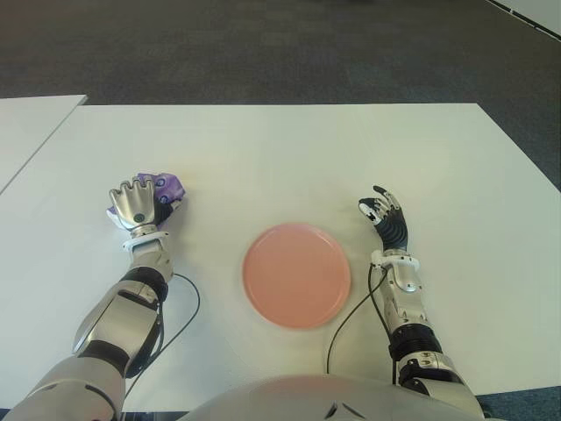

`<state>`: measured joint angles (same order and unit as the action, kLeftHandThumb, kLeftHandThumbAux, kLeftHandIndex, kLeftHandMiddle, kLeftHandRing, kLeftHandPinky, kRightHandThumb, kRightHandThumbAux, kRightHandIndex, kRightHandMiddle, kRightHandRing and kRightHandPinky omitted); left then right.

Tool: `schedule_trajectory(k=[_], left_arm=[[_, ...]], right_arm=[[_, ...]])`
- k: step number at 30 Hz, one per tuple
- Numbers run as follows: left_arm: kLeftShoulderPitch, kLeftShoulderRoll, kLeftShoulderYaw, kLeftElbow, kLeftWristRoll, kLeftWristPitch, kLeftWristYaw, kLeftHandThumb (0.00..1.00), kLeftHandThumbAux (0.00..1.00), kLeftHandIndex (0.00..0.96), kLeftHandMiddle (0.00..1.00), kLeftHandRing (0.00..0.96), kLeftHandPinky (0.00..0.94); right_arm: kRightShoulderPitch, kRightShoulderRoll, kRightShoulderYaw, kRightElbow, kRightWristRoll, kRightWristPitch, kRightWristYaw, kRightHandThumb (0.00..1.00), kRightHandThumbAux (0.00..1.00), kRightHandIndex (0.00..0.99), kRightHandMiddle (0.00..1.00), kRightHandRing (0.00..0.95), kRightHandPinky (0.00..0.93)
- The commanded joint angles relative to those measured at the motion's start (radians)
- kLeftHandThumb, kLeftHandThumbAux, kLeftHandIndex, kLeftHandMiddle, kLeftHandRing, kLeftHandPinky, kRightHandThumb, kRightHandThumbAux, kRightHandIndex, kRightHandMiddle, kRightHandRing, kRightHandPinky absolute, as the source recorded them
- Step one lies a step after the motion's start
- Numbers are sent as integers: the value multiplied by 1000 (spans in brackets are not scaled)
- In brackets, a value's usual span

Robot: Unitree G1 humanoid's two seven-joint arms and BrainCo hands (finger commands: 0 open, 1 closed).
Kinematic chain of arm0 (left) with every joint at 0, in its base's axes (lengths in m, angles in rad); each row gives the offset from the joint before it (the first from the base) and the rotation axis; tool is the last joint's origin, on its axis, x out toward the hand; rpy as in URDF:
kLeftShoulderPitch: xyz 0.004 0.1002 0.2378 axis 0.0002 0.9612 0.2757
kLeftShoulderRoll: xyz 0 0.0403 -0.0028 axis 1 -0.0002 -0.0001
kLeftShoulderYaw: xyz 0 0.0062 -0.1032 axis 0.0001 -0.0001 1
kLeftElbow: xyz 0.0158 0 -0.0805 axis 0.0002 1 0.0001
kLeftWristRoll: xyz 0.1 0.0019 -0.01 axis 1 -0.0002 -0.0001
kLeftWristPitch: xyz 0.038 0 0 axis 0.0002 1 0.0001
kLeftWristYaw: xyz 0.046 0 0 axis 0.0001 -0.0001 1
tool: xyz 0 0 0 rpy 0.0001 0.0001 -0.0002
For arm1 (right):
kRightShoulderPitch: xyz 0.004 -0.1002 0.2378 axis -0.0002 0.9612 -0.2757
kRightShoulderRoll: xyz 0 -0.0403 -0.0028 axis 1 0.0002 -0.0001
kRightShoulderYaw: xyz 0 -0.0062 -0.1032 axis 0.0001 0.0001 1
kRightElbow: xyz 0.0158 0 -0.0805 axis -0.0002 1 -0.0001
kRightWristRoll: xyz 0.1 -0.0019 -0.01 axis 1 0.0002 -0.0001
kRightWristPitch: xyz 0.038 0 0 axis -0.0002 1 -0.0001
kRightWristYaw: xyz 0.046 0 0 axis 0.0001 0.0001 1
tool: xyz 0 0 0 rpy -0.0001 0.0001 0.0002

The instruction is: Put the tissue paper into the plate.

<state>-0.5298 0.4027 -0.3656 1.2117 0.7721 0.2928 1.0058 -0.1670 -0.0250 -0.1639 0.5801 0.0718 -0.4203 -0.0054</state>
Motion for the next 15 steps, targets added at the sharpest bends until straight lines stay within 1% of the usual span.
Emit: schedule_trajectory(k=[1, 4, 6, 9, 15], left_arm=[[44, -46, -3, 22, -35, -26, -2, 851, 657, 466, 491, 808, 848], [42, -49, -7, 23, -36, -27, 17, 855, 656, 467, 481, 807, 850], [38, -52, -11, 22, -34, -22, 24, 859, 654, 450, 550, 815, 859], [29, -57, -17, 17, -31, -8, 24, 856, 654, 450, 511, 831, 867], [21, -63, -25, -3, -25, 18, 19, 854, 653, 447, 494, 848, 880]], right_arm=[[34, 19, -8, 26, 21, 22, -1, 946, 641, 199, 471, 308, 128], [39, 28, -12, 17, 24, 2, -6, 947, 641, 200, 471, 313, 141], [40, 36, -16, 16, 24, -20, -14, 948, 641, 203, 472, 320, 161], [40, 44, -20, 14, 24, -37, -22, 950, 641, 208, 472, 328, 186], [39, 55, -25, 9, 30, -45, -32, 952, 642, 214, 472, 339, 212]])
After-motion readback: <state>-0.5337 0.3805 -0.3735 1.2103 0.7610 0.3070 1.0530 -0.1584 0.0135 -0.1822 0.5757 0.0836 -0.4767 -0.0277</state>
